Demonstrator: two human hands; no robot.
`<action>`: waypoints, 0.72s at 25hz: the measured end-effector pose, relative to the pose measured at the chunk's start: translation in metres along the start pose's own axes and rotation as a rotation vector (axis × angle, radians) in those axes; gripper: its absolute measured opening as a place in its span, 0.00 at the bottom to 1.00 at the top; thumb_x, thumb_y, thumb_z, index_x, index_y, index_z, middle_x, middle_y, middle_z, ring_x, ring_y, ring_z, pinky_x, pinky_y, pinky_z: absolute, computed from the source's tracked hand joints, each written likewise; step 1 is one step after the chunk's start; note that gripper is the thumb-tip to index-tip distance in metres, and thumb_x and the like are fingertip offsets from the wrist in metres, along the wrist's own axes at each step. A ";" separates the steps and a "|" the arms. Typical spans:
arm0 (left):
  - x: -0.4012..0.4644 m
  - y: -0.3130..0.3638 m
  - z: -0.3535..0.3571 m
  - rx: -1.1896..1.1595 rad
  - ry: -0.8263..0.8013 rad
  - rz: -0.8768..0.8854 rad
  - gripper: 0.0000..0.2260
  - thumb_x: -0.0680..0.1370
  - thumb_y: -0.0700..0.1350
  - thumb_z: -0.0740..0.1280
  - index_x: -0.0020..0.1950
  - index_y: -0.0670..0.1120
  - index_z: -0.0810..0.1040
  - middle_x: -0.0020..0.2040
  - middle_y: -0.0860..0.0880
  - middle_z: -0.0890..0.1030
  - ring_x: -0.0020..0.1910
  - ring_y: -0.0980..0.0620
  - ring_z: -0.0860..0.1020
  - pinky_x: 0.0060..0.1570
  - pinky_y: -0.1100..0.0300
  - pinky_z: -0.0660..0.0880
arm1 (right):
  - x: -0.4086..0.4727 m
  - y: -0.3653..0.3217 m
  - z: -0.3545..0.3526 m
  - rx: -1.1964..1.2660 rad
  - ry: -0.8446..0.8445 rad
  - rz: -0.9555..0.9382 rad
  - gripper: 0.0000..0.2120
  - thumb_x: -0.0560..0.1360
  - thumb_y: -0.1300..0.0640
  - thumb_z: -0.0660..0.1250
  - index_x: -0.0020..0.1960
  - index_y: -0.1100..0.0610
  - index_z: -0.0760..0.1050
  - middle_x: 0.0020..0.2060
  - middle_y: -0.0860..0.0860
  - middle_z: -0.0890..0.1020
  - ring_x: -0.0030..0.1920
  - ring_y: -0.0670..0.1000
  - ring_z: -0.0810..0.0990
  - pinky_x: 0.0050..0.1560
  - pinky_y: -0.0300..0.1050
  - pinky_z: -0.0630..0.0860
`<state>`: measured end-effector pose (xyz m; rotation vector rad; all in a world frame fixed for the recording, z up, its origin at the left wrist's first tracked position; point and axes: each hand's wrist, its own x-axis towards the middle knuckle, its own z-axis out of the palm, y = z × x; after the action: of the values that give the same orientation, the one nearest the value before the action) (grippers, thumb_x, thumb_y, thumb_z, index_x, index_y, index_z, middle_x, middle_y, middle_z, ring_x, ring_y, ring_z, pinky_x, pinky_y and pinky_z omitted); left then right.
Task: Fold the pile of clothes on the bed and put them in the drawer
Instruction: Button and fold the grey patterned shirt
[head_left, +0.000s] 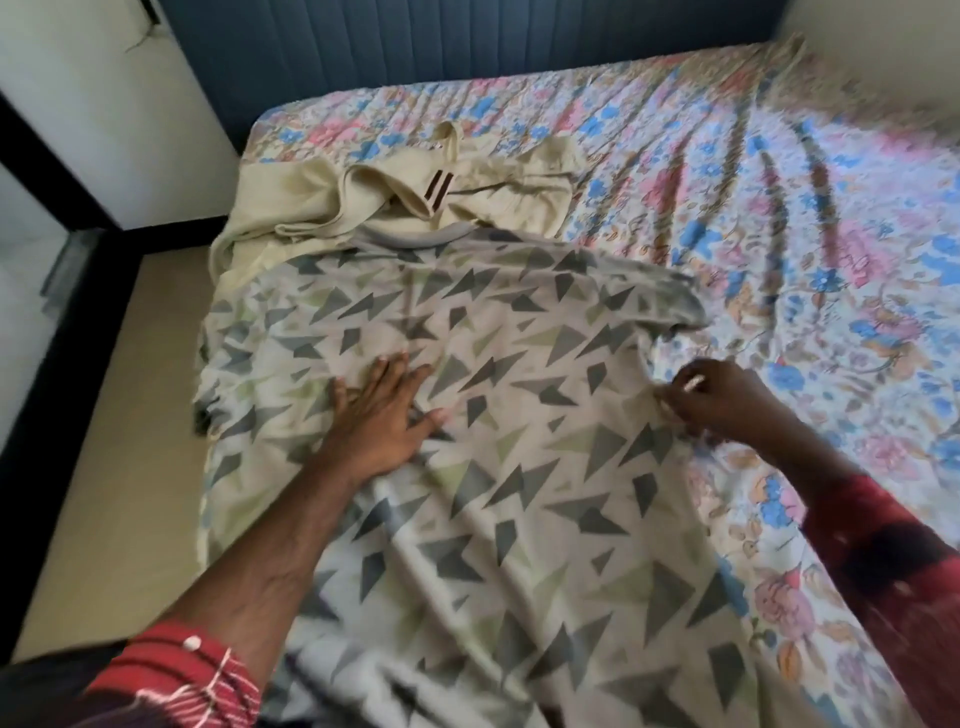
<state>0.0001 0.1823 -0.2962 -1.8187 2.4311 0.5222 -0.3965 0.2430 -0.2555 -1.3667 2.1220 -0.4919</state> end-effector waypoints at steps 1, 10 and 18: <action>-0.020 -0.005 0.005 0.000 0.007 -0.012 0.33 0.80 0.71 0.49 0.82 0.61 0.47 0.84 0.57 0.41 0.82 0.54 0.40 0.76 0.32 0.39 | -0.025 0.003 0.010 -0.056 -0.048 0.006 0.15 0.75 0.40 0.73 0.46 0.52 0.80 0.33 0.51 0.86 0.31 0.52 0.85 0.42 0.51 0.84; -0.208 -0.041 0.025 -0.373 0.405 -0.684 0.29 0.74 0.60 0.74 0.68 0.46 0.69 0.64 0.43 0.77 0.61 0.39 0.76 0.53 0.46 0.76 | -0.167 0.020 0.042 -0.218 -0.269 -0.008 0.20 0.72 0.39 0.75 0.41 0.56 0.79 0.35 0.50 0.81 0.38 0.52 0.81 0.39 0.47 0.74; -0.279 -0.031 0.024 -1.518 0.225 -0.793 0.14 0.82 0.46 0.68 0.61 0.38 0.79 0.50 0.38 0.82 0.45 0.42 0.80 0.42 0.51 0.77 | -0.272 0.034 0.019 0.460 -0.213 0.016 0.15 0.79 0.46 0.66 0.52 0.57 0.83 0.38 0.52 0.88 0.37 0.53 0.87 0.36 0.50 0.84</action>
<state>0.1094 0.4387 -0.2568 -2.9900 0.8432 2.4400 -0.3212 0.5050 -0.2195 -1.0835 1.7108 -0.7391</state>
